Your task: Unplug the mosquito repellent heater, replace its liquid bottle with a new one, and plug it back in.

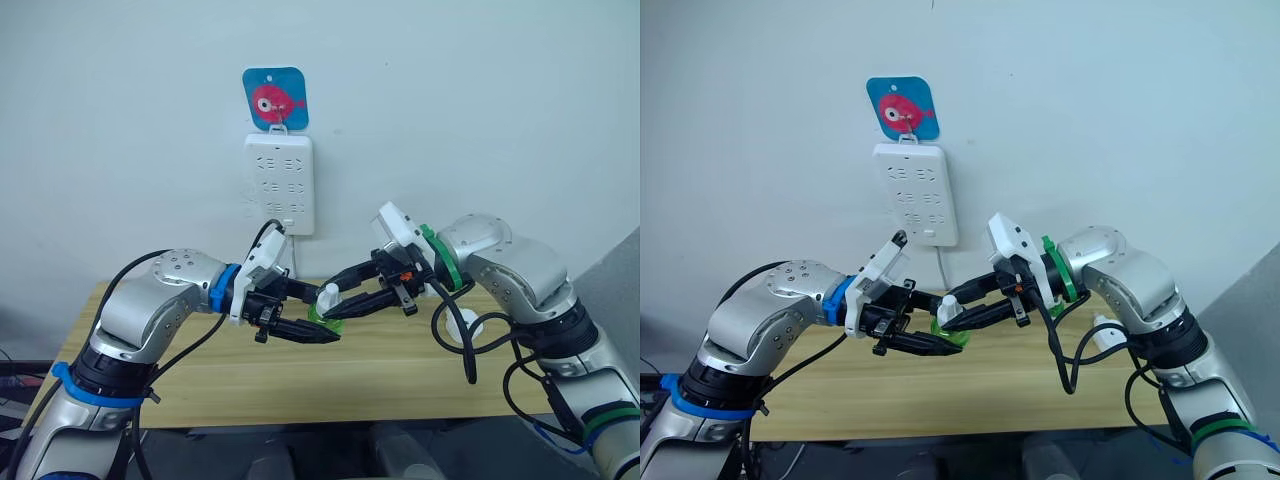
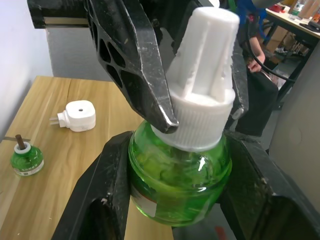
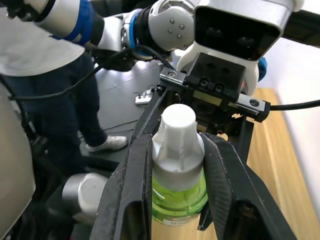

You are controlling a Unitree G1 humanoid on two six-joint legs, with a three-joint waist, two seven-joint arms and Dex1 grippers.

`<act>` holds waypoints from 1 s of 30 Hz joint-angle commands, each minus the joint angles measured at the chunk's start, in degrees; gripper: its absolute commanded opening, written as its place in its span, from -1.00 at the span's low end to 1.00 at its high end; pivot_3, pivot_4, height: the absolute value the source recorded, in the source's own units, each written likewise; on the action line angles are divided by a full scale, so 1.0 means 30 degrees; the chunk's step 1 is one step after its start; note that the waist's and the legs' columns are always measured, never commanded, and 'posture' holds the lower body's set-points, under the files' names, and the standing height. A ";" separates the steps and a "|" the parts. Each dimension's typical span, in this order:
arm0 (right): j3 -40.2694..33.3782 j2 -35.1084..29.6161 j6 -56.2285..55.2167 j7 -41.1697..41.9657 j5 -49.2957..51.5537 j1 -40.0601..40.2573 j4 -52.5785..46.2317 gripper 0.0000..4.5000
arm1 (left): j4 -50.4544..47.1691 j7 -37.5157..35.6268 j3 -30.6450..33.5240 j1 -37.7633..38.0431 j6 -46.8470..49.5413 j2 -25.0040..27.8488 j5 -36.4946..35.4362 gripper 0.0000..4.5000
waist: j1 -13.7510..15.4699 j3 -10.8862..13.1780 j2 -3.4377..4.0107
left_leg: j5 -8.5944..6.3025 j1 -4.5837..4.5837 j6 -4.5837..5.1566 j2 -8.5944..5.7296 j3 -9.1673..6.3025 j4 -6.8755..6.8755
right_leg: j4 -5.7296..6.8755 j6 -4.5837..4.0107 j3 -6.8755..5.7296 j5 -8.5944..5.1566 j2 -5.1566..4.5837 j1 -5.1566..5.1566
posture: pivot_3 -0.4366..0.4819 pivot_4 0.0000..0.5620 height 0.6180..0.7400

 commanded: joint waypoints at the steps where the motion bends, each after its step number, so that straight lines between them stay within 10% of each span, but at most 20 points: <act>1: -0.0643 -0.0450 -0.0266 0.0115 -0.0205 0.0182 -0.0345 0.20 | 0.0190 0.0788 0.0874 0.0114 -0.0512 0.0006 0.0273 0.00 | 0.0011 0.0000 -0.0001 | 0.0000 -0.0002 0.0000 -0.0001 0.0000 0.0002 | 0.0000 0.0000 0.0001 0.0000 -0.0003 0.0000 | -0.24 -0.82 0.93; 3: -0.1272 -0.0479 -0.0262 -0.1046 -0.0481 0.0850 -0.0607 0.51 | 0.0364 0.1279 0.0921 0.0427 -0.0661 -0.0143 0.0459 0.00 | -0.0010 0.0000 -0.0001 | -0.0001 -0.0001 0.0001 0.0001 0.0000 0.0002 | 0.0000 0.0000 0.0003 0.0000 -0.0003 0.0000 | -0.24 -0.83 0.93; 15: -0.4864 0.1431 0.1789 -1.0863 -0.0132 0.8328 -0.8226 0.53 | 0.1873 0.6055 0.1575 0.2046 -0.5511 -0.3912 0.3293 0.00 | -0.0021 -0.0005 0.0000 | 0.0002 0.0009 0.0002 -0.0003 0.0029 0.0002 | 0.0034 0.0001 0.0054 -0.0001 0.0001 -0.0005 | -0.36 -0.78 0.93; 30: -0.1755 0.5915 0.0455 -1.5635 -0.3986 0.6716 -0.5771 0.53 | 0.2644 0.6356 0.0993 0.1688 -0.7092 -0.5056 0.4103 0.00 | -0.0637 -0.0016 -0.0006 | 0.0007 0.0127 0.0007 -0.0005 0.0131 -0.0028 | 0.0080 0.0008 0.0164 0.0000 0.0018 0.0030 | -0.39 -0.80 0.93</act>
